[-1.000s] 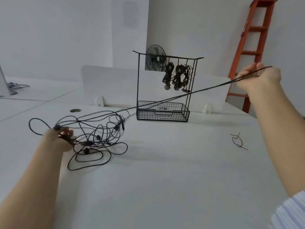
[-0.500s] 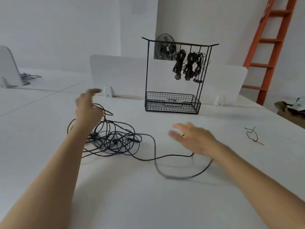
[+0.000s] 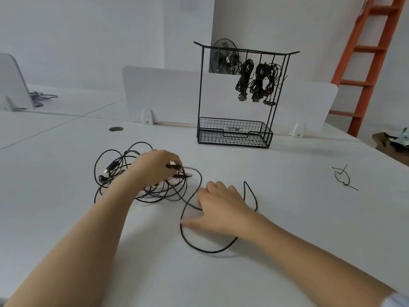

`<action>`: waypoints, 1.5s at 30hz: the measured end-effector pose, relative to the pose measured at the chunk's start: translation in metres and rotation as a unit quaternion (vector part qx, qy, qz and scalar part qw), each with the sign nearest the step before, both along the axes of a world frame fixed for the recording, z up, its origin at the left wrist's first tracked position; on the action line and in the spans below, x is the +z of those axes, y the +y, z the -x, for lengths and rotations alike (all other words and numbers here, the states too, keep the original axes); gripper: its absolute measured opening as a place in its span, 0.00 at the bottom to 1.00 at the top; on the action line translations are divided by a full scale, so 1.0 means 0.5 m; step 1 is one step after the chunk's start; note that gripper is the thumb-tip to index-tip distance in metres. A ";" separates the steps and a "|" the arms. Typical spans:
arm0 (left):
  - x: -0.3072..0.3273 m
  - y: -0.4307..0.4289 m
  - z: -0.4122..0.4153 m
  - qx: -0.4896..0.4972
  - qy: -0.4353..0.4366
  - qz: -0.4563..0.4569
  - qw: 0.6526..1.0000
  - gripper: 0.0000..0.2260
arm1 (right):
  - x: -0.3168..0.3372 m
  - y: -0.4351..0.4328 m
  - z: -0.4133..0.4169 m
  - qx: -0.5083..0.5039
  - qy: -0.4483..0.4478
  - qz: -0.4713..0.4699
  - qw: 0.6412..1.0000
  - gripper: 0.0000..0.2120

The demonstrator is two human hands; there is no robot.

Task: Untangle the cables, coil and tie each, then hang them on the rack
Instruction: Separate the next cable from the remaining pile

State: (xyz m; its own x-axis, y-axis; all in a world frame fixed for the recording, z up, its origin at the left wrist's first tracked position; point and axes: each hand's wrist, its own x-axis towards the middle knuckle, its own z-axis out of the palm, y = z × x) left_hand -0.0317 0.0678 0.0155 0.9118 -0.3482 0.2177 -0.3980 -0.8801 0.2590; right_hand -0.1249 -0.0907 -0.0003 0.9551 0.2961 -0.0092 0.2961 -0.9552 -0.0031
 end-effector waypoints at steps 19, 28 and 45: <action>0.002 0.041 -0.014 0.229 -0.161 0.276 0.919 0.12 | 0.206 -0.266 -0.083 -0.098 -0.131 -0.964 0.209 0.12; 0.003 0.090 -0.022 0.079 0.008 0.267 0.960 0.09 | 0.214 -0.376 -0.054 -0.208 -0.283 -0.898 0.264 0.11; -0.014 0.049 -0.023 0.121 -0.154 0.309 0.931 0.09 | -0.015 -0.038 -0.076 -0.073 0.036 -0.050 0.995 0.30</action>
State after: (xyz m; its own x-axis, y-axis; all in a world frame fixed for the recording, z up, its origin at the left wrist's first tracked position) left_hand -0.0200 0.0924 0.0087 0.8086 0.1381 0.5720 -0.3456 -0.6753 0.6516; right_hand -0.0867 -0.1097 -0.0078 0.9859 0.1569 -0.0575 0.1495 -0.9819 -0.1162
